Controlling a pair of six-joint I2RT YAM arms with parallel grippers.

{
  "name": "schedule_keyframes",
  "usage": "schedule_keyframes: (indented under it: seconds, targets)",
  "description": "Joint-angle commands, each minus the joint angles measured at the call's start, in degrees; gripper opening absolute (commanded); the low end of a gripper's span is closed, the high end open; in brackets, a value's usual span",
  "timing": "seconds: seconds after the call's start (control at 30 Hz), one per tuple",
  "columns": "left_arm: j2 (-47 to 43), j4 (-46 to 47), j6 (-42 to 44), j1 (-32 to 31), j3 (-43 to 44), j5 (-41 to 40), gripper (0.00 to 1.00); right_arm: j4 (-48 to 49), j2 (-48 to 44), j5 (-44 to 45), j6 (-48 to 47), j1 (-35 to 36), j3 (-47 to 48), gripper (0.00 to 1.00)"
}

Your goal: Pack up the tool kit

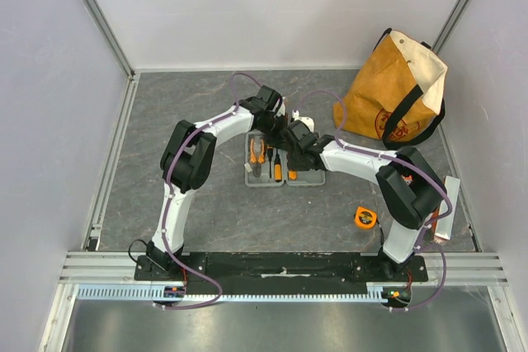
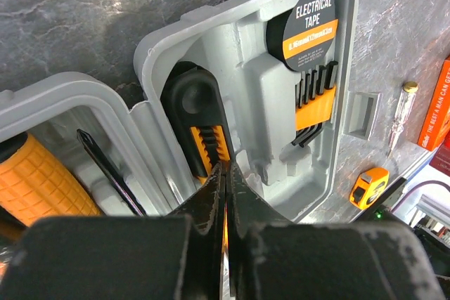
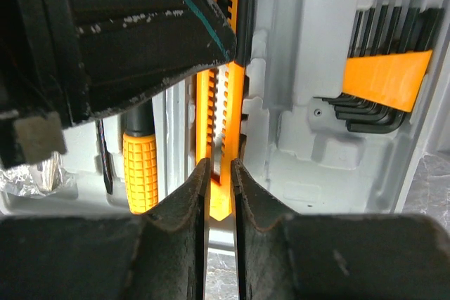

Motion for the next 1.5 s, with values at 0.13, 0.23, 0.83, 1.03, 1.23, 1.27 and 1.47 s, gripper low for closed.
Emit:
schedule_keyframes:
  seconds: [0.13,0.23,0.83,1.03,1.23,1.27,1.47]
  targets:
    - [3.59,-8.07,0.46,-0.18,1.38,-4.27,0.02,-5.85,7.27,1.07,-1.56,1.94,-0.55,0.21]
    - [3.94,-9.04,0.11,-0.18,1.91,-4.88,0.02,-5.85,8.76,1.24,-1.12,3.43,-1.34,0.2]
    - [4.47,-9.75,0.63,-0.1,3.23,-2.51,0.02,-5.77,14.93,0.79,0.63,6.51,-6.71,0.19]
    - [3.59,-9.75,0.81,0.08,4.28,-2.6,0.02,-4.37,9.74,4.4,1.34,6.51,-1.01,0.24]
    - [3.15,-9.57,1.25,-0.01,5.25,-3.13,0.04,-3.57,6.22,8.71,2.65,6.51,8.22,0.36]
    - [2.98,-9.57,1.51,0.08,5.25,-3.48,0.04,-4.09,5.61,8.71,2.83,6.51,9.98,0.38]
    - [2.18,-8.96,2.39,-0.01,5.43,-4.44,0.05,-5.59,2.18,8.72,2.57,6.51,9.47,0.36]
